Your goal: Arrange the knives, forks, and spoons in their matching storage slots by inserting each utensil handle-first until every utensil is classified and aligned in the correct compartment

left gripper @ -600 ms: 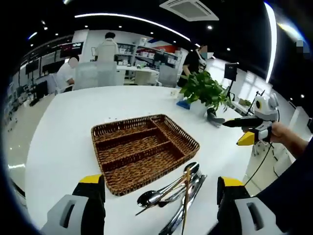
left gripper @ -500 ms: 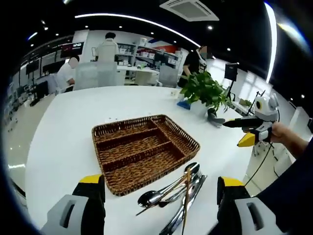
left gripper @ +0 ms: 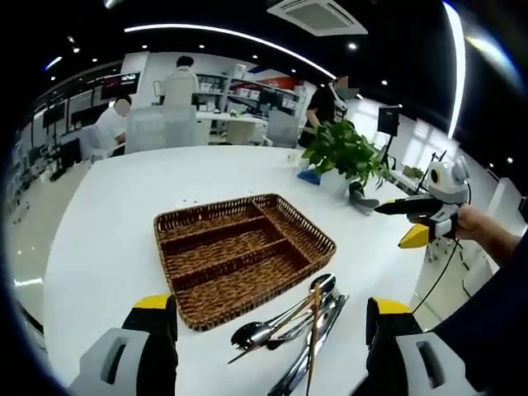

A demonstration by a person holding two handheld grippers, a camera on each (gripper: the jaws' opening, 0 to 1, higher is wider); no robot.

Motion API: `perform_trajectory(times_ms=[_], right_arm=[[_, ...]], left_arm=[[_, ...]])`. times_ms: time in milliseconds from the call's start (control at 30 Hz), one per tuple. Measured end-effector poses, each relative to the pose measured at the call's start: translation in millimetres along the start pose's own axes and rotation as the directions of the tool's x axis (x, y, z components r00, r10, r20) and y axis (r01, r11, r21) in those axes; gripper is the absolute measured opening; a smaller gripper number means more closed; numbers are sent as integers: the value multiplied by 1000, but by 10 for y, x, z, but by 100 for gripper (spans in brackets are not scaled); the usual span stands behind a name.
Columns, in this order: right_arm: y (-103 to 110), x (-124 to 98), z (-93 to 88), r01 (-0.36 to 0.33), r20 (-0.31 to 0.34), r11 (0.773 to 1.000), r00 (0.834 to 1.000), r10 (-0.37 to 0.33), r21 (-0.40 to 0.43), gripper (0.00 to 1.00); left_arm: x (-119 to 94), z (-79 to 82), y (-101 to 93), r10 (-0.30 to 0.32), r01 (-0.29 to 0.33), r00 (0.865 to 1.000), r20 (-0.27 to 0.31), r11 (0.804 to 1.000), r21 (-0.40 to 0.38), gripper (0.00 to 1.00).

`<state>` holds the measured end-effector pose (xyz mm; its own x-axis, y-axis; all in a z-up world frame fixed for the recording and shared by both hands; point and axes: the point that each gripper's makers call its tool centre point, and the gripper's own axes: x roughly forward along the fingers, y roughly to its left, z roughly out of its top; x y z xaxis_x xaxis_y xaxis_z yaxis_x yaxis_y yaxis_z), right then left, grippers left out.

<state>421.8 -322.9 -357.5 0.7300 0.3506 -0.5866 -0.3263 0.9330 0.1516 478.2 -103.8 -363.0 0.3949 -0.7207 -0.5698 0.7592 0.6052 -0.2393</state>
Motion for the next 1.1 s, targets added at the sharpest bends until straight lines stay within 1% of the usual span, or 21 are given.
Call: perform_trajectory(times_ms=[467, 567, 867, 1100], right_arm=[[-19, -6, -44, 6, -9, 1000, 1000, -6, 0, 92], [-21, -7, -53, 6, -12, 1000, 1000, -6, 0, 92], [-38, -16, -58, 12, -5, 1000, 1000, -12, 6, 91], [-63, -24, -58, 22, -5, 1000, 1000, -22, -1, 92]], left_arm=[[9, -29, -17, -3, 3, 1000, -8, 1000, 10, 100], [13, -35, -36, -13, 13, 1000, -12, 1000, 10, 96], [39, -36, -77, -22, 23, 999, -23, 1000, 22, 95], [32, 8, -16, 1, -1, 1000, -10, 1000, 23, 99]])
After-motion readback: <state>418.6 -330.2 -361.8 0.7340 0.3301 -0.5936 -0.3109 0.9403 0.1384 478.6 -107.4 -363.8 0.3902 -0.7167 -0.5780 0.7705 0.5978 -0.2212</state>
